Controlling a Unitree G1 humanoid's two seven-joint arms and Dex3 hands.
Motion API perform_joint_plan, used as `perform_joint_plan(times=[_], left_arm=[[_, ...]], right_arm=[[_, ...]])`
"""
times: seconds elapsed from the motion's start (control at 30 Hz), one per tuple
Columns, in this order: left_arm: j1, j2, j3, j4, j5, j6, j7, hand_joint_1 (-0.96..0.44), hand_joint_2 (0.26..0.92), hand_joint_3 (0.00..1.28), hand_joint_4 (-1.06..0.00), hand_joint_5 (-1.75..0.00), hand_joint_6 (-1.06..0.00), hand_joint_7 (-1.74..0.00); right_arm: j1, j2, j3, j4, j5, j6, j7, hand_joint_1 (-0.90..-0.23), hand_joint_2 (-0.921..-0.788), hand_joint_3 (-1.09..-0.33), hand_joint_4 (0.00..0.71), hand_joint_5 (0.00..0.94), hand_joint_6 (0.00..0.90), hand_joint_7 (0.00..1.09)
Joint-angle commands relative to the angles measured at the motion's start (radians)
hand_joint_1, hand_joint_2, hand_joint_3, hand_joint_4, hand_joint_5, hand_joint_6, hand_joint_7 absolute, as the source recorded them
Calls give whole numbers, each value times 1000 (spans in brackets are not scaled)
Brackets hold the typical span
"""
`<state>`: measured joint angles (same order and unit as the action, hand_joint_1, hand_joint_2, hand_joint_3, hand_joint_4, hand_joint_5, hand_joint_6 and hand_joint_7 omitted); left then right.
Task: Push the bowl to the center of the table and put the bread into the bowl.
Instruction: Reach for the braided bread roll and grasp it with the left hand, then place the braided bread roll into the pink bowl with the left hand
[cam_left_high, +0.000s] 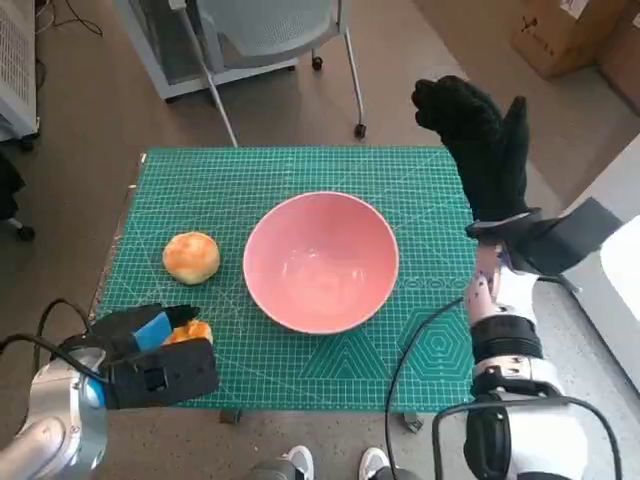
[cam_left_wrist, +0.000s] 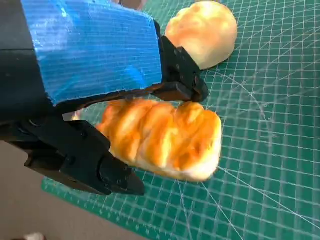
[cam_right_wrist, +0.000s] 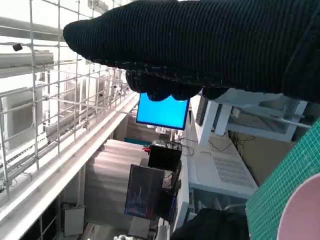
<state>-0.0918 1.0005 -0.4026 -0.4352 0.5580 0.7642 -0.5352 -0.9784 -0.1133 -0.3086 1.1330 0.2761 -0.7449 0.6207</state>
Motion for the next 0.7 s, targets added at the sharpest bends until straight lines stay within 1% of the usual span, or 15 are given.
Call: perform_joint_plan(times=[0.03,0.07,0.1,0.2,0.23,0.33,0.4,0.5,0.63,0.7], left_arm=[[14,-18,4,33,29,-46,-12,257,853,133,-694,-706,-776,-84],[15,-19,7,37,34,-54,-13,167,878,113,-688,-929,-729,-409],[16,-18,11,39,39,-62,-16,109,893,105,-680,-1077,-693,-623],[19,-18,26,45,49,-86,-20,38,893,106,-666,-1259,-703,-836],[20,-17,34,45,50,-96,-20,31,892,108,-665,-1275,-708,-855],[23,-14,56,46,51,-121,-20,10,725,403,-659,-1335,-715,-1008],[23,-15,71,49,50,-136,-20,7,681,483,-657,-1343,-713,-1055],[23,-17,88,57,52,-157,-20,4,662,519,-657,-1348,-709,-1079],[21,-22,104,71,57,-179,-23,3,660,524,-656,-1354,-707,-1078],[19,-26,112,78,59,-187,-24,3,692,469,-654,-1346,-708,-1060]], right_arm=[[26,2,0,21,1,5,5,-684,-921,-664,188,0,338,5],[26,2,-1,22,2,5,6,-681,-921,-664,189,1,338,5],[26,2,-1,23,3,5,7,-679,-921,-664,190,2,338,5],[25,3,-2,24,3,4,8,-674,-921,-664,195,4,337,4],[25,3,-3,25,4,4,9,-673,-921,-664,195,4,337,4],[25,5,-4,24,7,4,12,-671,-921,-664,198,5,337,3],[25,6,-5,24,8,4,12,-671,-921,-663,199,5,336,3],[27,9,-5,24,9,4,14,-674,-921,-660,200,5,337,3],[28,12,-7,27,11,6,18,-684,-921,-657,200,4,336,2],[28,13,-9,29,14,8,21,-691,-921,-656,201,4,337,3]])
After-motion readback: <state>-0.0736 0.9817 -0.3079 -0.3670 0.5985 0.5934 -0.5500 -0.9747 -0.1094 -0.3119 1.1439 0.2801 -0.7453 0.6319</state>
